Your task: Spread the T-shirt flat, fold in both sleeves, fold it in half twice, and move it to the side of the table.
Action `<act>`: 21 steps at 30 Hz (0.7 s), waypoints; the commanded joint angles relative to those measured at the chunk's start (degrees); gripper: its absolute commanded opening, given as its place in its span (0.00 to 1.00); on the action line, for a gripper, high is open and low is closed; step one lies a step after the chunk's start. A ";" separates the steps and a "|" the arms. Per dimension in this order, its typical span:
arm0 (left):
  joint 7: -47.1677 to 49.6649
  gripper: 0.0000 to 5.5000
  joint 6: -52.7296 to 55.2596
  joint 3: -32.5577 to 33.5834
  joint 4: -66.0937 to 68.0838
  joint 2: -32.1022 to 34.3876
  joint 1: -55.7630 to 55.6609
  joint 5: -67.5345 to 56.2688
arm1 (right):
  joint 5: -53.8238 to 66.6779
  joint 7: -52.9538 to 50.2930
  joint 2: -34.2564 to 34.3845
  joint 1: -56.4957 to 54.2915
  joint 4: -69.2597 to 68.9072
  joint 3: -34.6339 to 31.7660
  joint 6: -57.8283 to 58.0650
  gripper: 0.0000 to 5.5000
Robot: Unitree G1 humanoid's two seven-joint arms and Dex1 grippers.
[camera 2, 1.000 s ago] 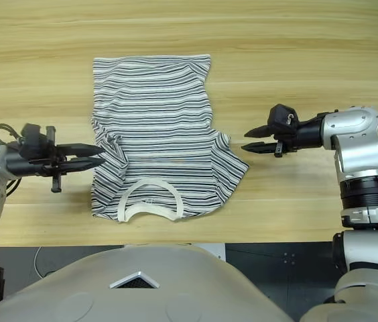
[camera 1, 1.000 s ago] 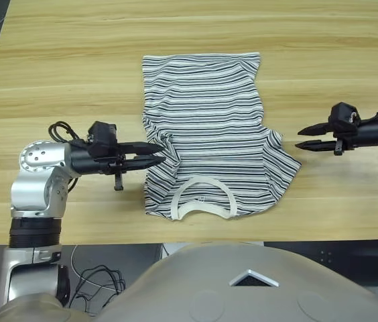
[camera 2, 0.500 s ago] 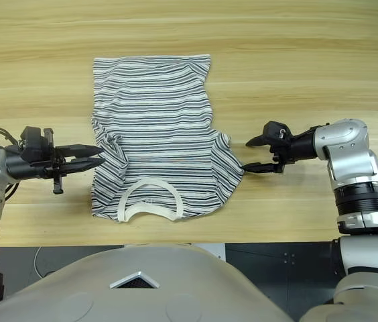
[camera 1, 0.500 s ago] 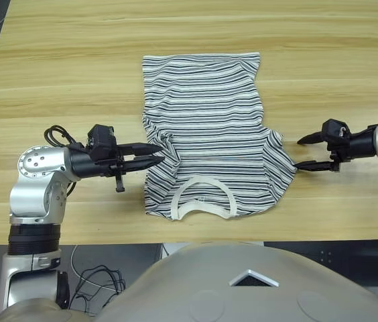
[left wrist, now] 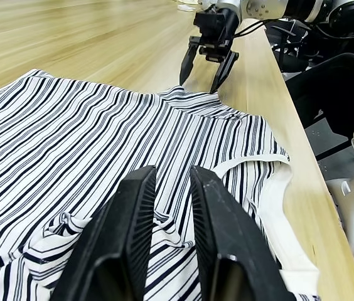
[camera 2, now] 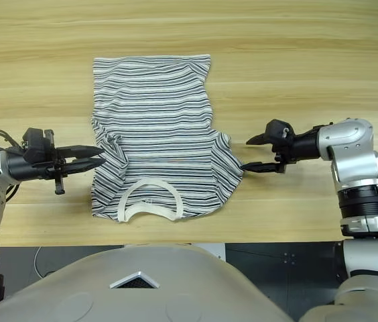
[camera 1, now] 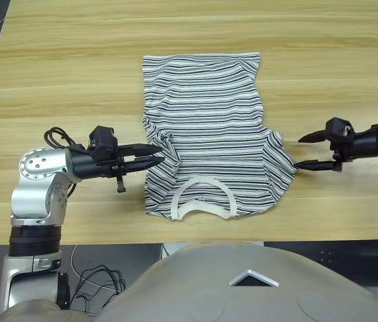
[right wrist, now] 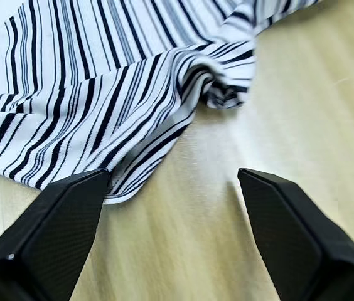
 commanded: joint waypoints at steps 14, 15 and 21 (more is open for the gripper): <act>1.22 0.19 -2.60 -0.49 1.74 -0.12 0.07 1.99 | -1.95 -1.21 -1.04 5.35 -6.72 2.65 0.84 0.69; 1.24 0.19 -2.74 -0.59 1.84 -0.18 0.12 2.09 | -2.28 -1.76 -0.89 5.22 -6.02 2.73 0.71 0.69; 1.25 0.19 -3.55 -0.97 2.30 -0.52 0.53 2.68 | -2.79 -4.48 0.12 3.21 -2.26 2.62 0.16 0.69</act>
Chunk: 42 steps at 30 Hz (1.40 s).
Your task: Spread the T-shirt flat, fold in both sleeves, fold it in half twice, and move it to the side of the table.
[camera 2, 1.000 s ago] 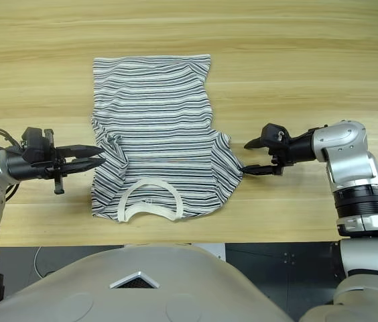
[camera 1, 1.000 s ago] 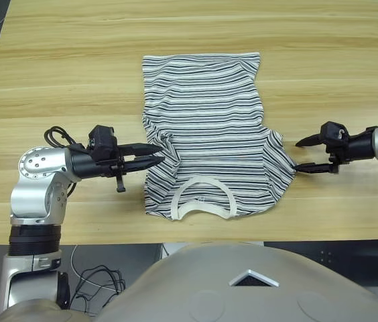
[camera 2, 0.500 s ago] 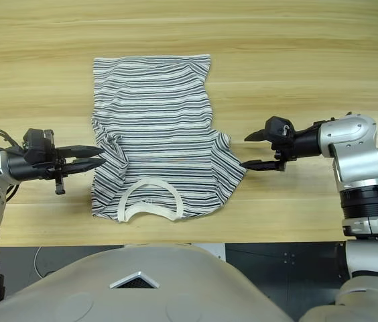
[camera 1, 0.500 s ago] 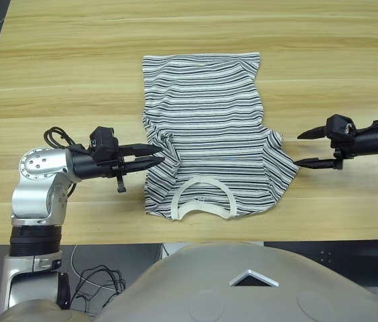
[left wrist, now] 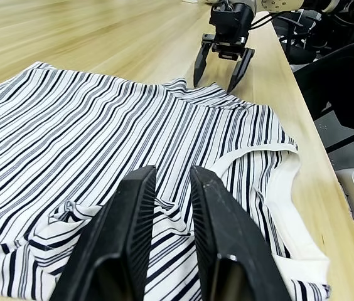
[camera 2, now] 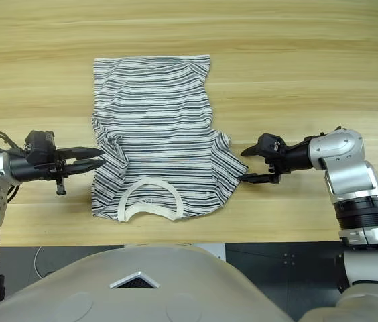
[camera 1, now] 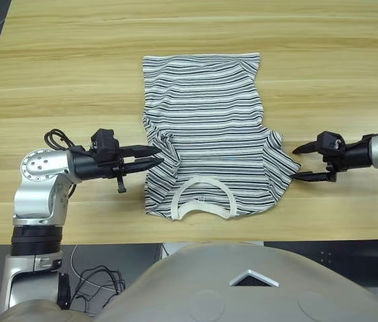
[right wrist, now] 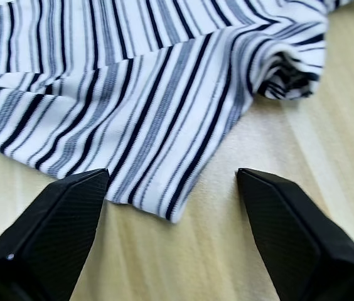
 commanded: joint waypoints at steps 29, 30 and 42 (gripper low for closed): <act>1.61 0.19 -1.67 0.05 1.91 0.15 -1.64 1.42 | 1.18 2.18 -2.21 1.48 -3.59 0.55 -3.70 0.02; 1.59 0.19 -1.71 0.02 1.90 0.17 -1.67 1.43 | 1.86 2.92 -2.74 2.02 -4.96 0.26 -3.98 0.02; 1.76 0.19 -1.65 -0.33 1.55 0.10 -1.83 1.32 | 3.98 2.46 -4.98 3.59 -18.98 -1.84 -2.71 0.02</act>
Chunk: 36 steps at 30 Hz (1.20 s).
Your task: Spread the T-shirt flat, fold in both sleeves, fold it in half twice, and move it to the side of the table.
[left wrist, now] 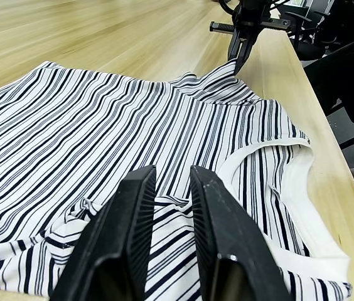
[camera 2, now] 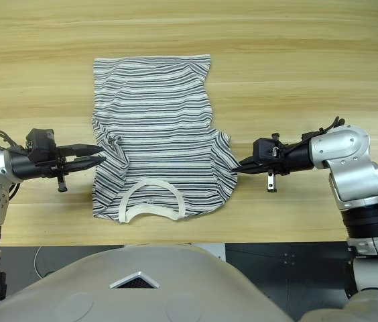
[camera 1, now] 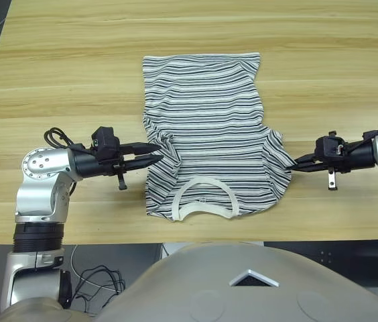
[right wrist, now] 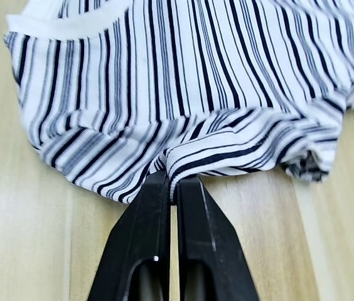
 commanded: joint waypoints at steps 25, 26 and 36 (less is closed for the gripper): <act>0.82 0.19 -1.10 -1.26 1.53 -0.80 -1.74 1.68 | -9.98 -4.12 14.23 -9.85 1.16 18.91 0.19 0.02; 0.82 0.19 -1.13 -1.28 1.60 -0.82 -1.80 1.70 | -10.12 -4.08 14.31 -9.98 1.46 19.12 0.32 0.02; 0.68 0.19 -1.36 -1.48 2.12 -1.05 -2.32 1.83 | -8.10 -2.61 14.11 -9.32 -0.80 19.24 1.55 0.23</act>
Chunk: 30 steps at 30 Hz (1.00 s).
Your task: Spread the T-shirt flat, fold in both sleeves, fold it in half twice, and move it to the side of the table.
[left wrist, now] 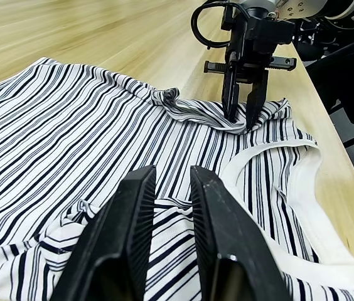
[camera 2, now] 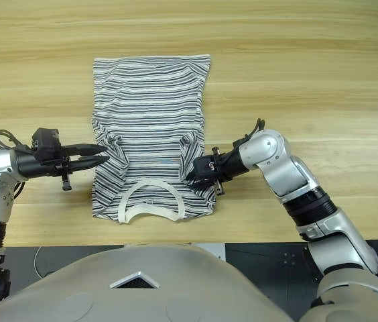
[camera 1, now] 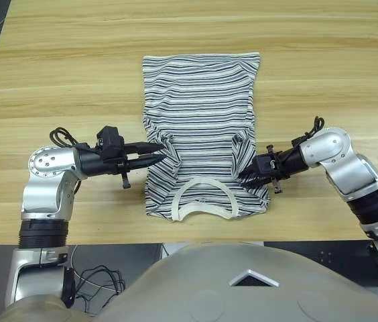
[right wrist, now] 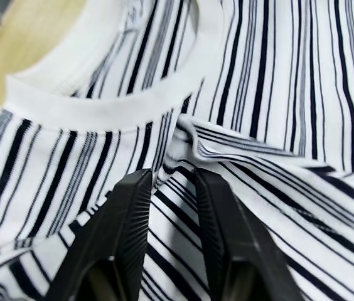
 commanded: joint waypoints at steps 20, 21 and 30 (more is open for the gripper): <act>20.32 0.38 -42.51 12.75 -11.45 11.35 15.85 37.15 | -1.89 -1.25 -13.55 6.15 19.82 -15.88 -46.59 0.42; 20.39 0.39 -47.00 14.06 -11.58 12.66 18.43 39.52 | -1.19 -0.19 -14.32 7.45 19.35 -15.37 -50.43 0.43; 24.01 0.52 -57.49 13.88 -9.59 15.60 28.62 46.38 | 0.32 -2.37 -14.29 10.25 18.10 -10.58 -67.24 0.57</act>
